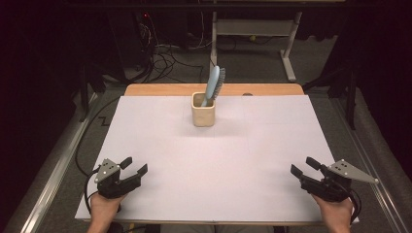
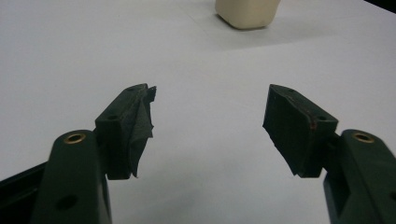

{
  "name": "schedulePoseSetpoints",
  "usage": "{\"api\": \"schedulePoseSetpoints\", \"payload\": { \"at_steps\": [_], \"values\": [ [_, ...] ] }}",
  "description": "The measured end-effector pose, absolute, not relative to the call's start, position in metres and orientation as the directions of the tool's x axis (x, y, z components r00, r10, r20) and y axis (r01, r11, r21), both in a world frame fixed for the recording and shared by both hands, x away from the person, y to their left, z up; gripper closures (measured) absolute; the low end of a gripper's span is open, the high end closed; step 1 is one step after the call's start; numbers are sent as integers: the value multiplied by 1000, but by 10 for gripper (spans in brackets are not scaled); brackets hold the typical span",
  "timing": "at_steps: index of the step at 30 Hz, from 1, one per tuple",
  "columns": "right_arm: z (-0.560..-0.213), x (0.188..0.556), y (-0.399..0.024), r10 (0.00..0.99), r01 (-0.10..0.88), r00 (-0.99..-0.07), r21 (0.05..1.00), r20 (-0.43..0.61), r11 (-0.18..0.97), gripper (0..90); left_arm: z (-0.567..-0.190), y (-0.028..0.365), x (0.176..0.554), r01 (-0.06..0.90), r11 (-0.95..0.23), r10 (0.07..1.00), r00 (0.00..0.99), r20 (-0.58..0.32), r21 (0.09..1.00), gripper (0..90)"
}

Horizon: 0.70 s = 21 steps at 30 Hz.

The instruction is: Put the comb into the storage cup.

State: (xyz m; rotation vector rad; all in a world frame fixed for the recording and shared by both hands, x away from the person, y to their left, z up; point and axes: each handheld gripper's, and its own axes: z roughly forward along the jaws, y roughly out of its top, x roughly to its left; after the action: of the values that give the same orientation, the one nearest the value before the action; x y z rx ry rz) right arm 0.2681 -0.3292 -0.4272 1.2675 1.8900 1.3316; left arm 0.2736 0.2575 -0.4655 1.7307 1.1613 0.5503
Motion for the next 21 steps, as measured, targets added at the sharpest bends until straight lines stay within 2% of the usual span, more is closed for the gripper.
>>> {"api": "schedulePoseSetpoints", "payload": {
  "at_steps": [21],
  "values": [
    [-443, 258, -333, 899, 403, -421, 913, 121, 66, 296, -465, 258, 274, 458, -98, 884, 448, -133, 884, 329]
  ]
}}
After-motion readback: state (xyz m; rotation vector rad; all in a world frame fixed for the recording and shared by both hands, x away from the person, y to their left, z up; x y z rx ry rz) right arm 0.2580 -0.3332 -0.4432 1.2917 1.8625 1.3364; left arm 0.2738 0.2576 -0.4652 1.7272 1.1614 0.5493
